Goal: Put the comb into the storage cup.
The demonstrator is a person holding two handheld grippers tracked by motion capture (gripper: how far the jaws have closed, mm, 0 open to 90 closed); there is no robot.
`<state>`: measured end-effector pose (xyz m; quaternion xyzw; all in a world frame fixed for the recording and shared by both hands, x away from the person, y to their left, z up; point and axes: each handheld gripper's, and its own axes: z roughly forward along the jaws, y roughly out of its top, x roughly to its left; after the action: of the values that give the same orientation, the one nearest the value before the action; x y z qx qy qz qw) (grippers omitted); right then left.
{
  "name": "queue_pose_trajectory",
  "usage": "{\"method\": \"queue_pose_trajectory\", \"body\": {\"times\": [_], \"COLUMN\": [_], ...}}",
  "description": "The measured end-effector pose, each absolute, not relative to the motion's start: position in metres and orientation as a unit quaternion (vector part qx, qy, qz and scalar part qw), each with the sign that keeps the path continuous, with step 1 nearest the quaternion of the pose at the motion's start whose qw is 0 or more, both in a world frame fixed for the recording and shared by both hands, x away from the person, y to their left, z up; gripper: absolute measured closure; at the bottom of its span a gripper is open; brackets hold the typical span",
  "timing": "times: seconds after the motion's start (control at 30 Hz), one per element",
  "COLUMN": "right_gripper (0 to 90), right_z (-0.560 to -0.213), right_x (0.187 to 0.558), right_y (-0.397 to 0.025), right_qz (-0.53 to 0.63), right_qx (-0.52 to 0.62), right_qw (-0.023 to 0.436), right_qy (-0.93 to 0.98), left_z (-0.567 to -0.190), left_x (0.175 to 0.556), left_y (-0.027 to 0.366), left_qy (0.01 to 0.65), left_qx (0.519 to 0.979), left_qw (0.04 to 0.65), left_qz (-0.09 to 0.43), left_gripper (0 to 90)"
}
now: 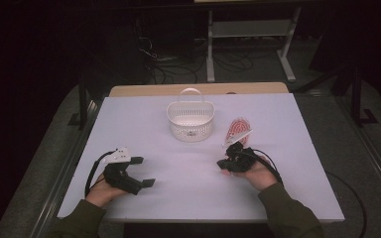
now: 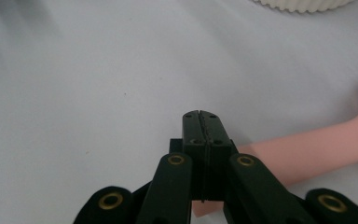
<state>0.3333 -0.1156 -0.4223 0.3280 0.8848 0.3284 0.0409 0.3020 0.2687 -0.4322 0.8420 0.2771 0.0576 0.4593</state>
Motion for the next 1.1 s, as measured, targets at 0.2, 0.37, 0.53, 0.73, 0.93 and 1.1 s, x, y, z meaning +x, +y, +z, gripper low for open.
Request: {"method": "queue_pose_trajectory", "body": {"times": [0.2,0.37,0.53,0.73,0.93,1.1], "right_gripper": [89.3,89.3,89.3,89.3,89.3,89.3], "right_z": [-0.422,-0.422,-0.422,-0.422,-0.422,-0.422], "right_x": [0.331,0.329,0.326,0.323,0.319,0.317], "right_y": [-0.119,-0.123,-0.126,-0.133,-0.140,-0.145], "right_qz": [0.328,0.326,0.325,0.325,0.324,0.323], "right_qx": [0.330,0.331,0.333,0.335,0.341,0.341], "right_qw": [0.040,0.039,0.038,0.038,0.038,0.039], "right_qy": [0.884,0.885,0.884,0.883,0.882,0.882], "left_z": [-0.432,-0.432,-0.432,-0.432,-0.433,-0.433], "left_x": [0.302,0.302,0.302,0.302,0.302,0.302], "left_y": [0.269,0.269,0.269,0.268,0.268,0.268], "left_qy": [0.277,0.277,0.277,0.275,0.276,0.276], "left_qx": [0.842,0.842,0.842,0.843,0.843,0.843], "left_qw": [0.460,0.460,0.460,0.459,0.459,0.458], "left_qz": [0.057,0.057,0.058,0.057,0.056,0.056], "left_gripper": [0.3,0.3,0.3,0.3,0.3,0.3]}}
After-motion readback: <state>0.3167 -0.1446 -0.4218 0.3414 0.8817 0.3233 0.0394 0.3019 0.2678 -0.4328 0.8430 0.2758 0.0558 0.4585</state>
